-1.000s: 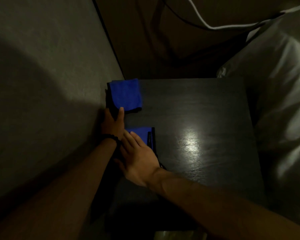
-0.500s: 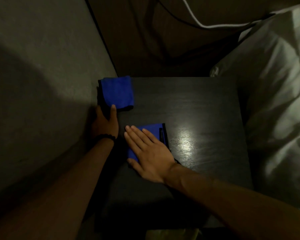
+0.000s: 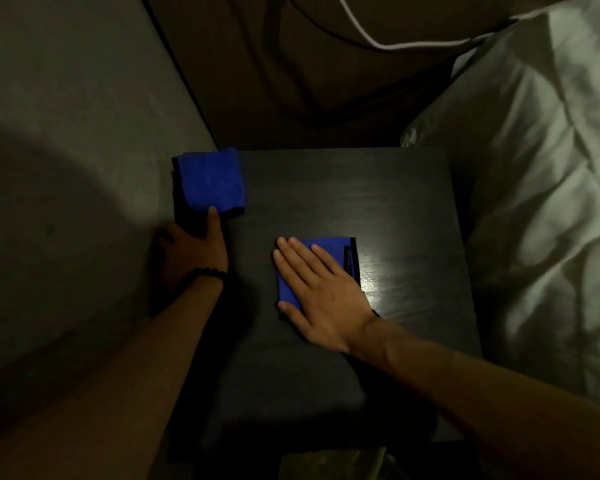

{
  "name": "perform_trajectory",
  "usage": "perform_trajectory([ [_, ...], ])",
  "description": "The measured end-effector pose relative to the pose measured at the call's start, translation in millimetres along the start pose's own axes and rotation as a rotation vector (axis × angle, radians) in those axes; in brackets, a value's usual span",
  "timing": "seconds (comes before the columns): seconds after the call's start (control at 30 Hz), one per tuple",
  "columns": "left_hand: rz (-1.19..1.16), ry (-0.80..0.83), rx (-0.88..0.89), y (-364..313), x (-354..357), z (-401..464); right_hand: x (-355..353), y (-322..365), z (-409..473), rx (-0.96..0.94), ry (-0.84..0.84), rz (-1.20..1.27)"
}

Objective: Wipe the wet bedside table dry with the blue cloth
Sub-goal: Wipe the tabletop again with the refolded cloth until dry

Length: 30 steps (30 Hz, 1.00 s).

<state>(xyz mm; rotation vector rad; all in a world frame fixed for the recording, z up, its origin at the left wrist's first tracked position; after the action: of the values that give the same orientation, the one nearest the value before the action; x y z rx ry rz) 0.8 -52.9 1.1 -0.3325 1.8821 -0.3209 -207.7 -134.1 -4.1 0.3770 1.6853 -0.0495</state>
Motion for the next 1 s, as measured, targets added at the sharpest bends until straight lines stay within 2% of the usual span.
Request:
perform_trajectory([
  [0.3, 0.229, -0.042, 0.023, 4.1, 4.4, -8.9, -4.1, -36.5, -22.5, 0.062, -0.021, -0.043],
  [0.73, 0.201, -0.046, 0.035, 6.1, 9.5, -13.7, -2.5, -90.5, -52.2, 0.204, -0.04, -0.082],
  [1.0, 0.194, -0.038, 0.07, 6.8, 8.4, -11.4, -6.7, -107.7, -73.3, 0.374, -0.064, -0.036],
])
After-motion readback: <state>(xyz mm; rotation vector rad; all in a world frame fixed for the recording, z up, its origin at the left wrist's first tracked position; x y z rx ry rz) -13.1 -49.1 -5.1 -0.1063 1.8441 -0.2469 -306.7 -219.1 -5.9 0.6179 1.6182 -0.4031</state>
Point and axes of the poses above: each hand's wrist, its own z-axis towards the middle knuckle, its own x-axis out of the palm, y = z × x, the point moved 2 cm from there along z, towards the middle knuckle, and after that the axes turned 1 degree about x, right-handed, at the moved point
